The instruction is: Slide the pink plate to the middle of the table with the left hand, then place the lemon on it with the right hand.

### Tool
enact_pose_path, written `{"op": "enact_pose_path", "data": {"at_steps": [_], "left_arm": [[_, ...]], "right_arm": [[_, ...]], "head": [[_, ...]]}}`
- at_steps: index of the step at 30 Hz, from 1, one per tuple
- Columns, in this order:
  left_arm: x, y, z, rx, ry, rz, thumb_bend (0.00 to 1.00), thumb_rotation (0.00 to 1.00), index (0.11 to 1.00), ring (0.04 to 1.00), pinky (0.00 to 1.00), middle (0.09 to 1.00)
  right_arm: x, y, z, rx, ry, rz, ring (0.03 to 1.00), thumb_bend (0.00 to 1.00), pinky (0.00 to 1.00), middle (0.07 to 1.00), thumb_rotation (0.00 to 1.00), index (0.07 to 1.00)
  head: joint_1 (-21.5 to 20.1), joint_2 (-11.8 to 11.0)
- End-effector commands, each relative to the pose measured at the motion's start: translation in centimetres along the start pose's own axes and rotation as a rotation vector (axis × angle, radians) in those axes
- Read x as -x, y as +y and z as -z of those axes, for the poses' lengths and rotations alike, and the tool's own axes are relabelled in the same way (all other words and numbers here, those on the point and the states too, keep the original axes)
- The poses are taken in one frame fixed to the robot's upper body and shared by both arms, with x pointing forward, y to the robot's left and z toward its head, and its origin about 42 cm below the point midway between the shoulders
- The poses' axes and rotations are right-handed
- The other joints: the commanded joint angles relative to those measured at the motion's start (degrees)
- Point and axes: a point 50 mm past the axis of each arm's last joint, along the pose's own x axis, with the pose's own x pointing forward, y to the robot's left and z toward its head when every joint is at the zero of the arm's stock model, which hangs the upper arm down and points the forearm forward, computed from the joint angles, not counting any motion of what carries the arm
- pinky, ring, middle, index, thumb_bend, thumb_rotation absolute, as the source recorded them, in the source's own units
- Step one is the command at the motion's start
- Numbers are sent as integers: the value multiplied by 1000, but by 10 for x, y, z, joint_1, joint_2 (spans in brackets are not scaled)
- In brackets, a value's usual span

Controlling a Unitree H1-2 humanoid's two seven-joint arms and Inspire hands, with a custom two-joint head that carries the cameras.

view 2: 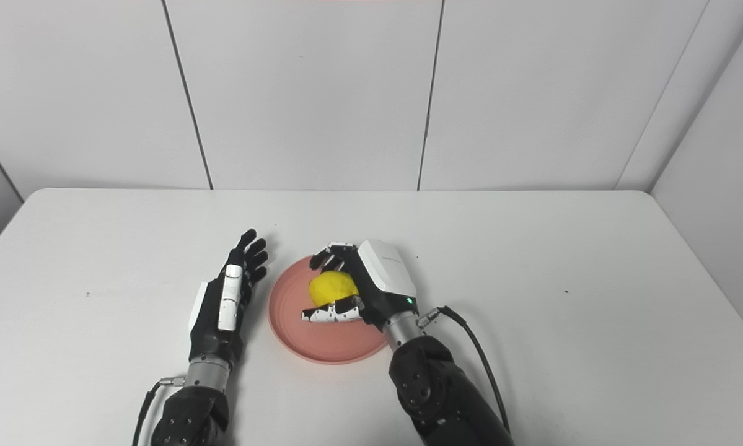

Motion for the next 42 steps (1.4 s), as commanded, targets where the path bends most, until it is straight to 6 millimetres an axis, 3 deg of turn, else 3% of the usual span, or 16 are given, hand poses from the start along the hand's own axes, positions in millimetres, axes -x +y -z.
{"op": "enact_pose_path", "data": {"at_steps": [1, 6, 8, 9, 10, 12, 14, 17, 19, 25, 26, 28, 30, 32, 36, 42], "left_arm": [[-1, -4, -8, -5, -43, -6, 672, 1000, 892, 910, 910, 908], [-2, -6, -9, -3, -41, -6, 669, 1000, 891, 906, 904, 904], [-2, -6, -9, -9, -43, -8, 666, 1000, 887, 902, 899, 900], [-2, -6, -9, -10, -44, -9, 661, 1000, 886, 899, 894, 898], [-3, -6, -9, -7, -46, -9, 661, 1000, 885, 898, 893, 898], [-3, -6, -10, -3, -44, -13, 646, 1000, 885, 895, 891, 897], [-3, -6, -10, -10, -39, -17, 642, 1000, 883, 892, 889, 895], [-4, -5, -12, -15, -35, -21, 634, 1000, 878, 893, 884, 892], [-4, -5, -13, -13, -36, -19, 618, 1000, 878, 893, 882, 892], [-6, -3, -14, -12, -36, -8, 605, 1000, 887, 896, 879, 900], [-6, -3, -14, -14, -36, -8, 604, 1000, 888, 891, 871, 900], [-7, -3, -14, -24, -36, -7, 603, 1000, 890, 888, 864, 900], [-7, -3, -14, -29, -34, -8, 601, 1000, 890, 887, 859, 901], [-7, -1, -14, -16, -35, 4, 624, 1000, 897, 903, 887, 910], [-8, 1, -14, -19, -38, 11, 651, 1000, 904, 916, 910, 917], [-8, 1, -15, -10, -52, 17, 688, 1000, 906, 924, 921, 918]], "right_arm": [[-9, -12, -11, 28, -91, 40, 363, 507, 271, 487, 0, 545], [-6, -14, -9, 43, -139, 31, 415, 512, 402, 514, 0, 527], [-3, -17, -10, 43, -171, 24, 550, 520, 463, 500, 2, 502], [-2, -18, -11, 43, -182, 22, 612, 513, 516, 619, 96, 499], [1, -21, -12, 46, -192, 22, 623, 512, 526, 640, 112, 499], [6, -26, -15, 48, -197, 24, 746, 620, 669, 742, 271, 698], [10, -30, -18, 60, -196, 24, 801, 659, 736, 785, 352, 767], [15, -35, -21, 94, -194, 18, 889, 700, 908, 853, 573, 830], [18, -37, -22, 105, -188, 4, 942, 724, 978, 891, 666, 859], [28, -44, -25, 169, -207, -9, 999, 816, 1000, 988, 863, 941], [29, -44, -26, 176, -210, -4, 1000, 871, 1000, 995, 940, 976], [31, -45, -27, 189, -226, 18, 1000, 916, 1000, 999, 987, 995], [32, -47, -28, 186, -240, 41, 1000, 947, 1000, 1000, 997, 999], [34, -56, -28, 52, -241, 138, 1000, 969, 1000, 1000, 1000, 1000], [38, -64, -22, -92, -202, 209, 1000, 911, 1000, 1000, 1000, 1000], [42, -67, -7, -340, -131, 244, 1000, 923, 1000, 1000, 1000, 1000]], "head": [[1, 0], [0, 4], [0, 6], [0, 6], [-1, 6], [-2, 9], [-3, 11], [-5, 14], [-6, 17], [-7, 25], [-7, 25], [-7, 26], [-8, 26], [-12, 29], [-15, 32], [-20, 38]]}}
